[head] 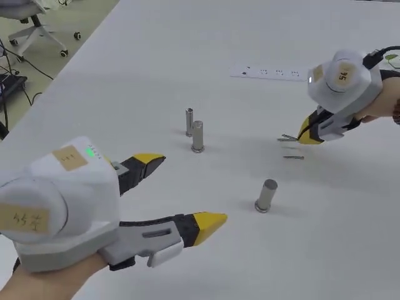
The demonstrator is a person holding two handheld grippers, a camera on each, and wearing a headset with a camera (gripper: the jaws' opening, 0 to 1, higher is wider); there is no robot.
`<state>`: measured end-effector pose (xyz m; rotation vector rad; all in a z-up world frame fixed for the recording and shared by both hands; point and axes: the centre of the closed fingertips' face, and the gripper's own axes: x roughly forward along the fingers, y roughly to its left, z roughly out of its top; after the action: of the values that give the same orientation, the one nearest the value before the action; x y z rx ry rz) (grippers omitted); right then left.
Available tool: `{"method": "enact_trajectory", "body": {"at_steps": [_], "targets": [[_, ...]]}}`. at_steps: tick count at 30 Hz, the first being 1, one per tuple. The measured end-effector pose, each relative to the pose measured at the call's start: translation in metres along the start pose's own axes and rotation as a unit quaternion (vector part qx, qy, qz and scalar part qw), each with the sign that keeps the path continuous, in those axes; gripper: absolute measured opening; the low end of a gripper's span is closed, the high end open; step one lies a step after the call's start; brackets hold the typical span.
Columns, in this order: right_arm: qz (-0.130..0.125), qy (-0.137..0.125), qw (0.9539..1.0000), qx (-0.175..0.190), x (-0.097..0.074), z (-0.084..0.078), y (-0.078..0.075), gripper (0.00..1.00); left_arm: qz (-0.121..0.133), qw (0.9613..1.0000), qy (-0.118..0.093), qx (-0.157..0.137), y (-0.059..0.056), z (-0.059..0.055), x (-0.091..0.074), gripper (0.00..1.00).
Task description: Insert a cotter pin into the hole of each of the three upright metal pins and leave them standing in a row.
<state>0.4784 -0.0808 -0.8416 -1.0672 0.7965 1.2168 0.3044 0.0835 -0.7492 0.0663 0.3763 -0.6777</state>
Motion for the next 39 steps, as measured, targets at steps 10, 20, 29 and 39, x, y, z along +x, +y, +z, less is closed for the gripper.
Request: {"method": "enact_trajectory", "body": {"at_steps": [10, 20, 29, 39], "targets": [[-0.031, -0.037, 0.9987, -0.017, -0.026, 0.025, 0.014, 0.02, -0.021, 0.9990, -0.017, -0.036, -0.005, 0.016, 0.006, 0.62], [-0.042, -0.085, 0.9942, -0.052, -0.052, 0.066, 0.053, 0.03, -0.048, 0.9930, -0.022, -0.106, -0.017, 0.021, 0.008, 0.50], [-0.042, -0.106, 0.9894, -0.090, -0.070, 0.095, 0.096, 0.03, -0.064, 0.9846, -0.020, -0.162, -0.032, 0.022, 0.014, 0.37], [-0.037, -0.125, 0.9853, -0.110, -0.076, 0.110, 0.120, 0.03, -0.071, 0.9743, -0.014, -0.213, -0.042, 0.019, 0.022, 0.30]]}}
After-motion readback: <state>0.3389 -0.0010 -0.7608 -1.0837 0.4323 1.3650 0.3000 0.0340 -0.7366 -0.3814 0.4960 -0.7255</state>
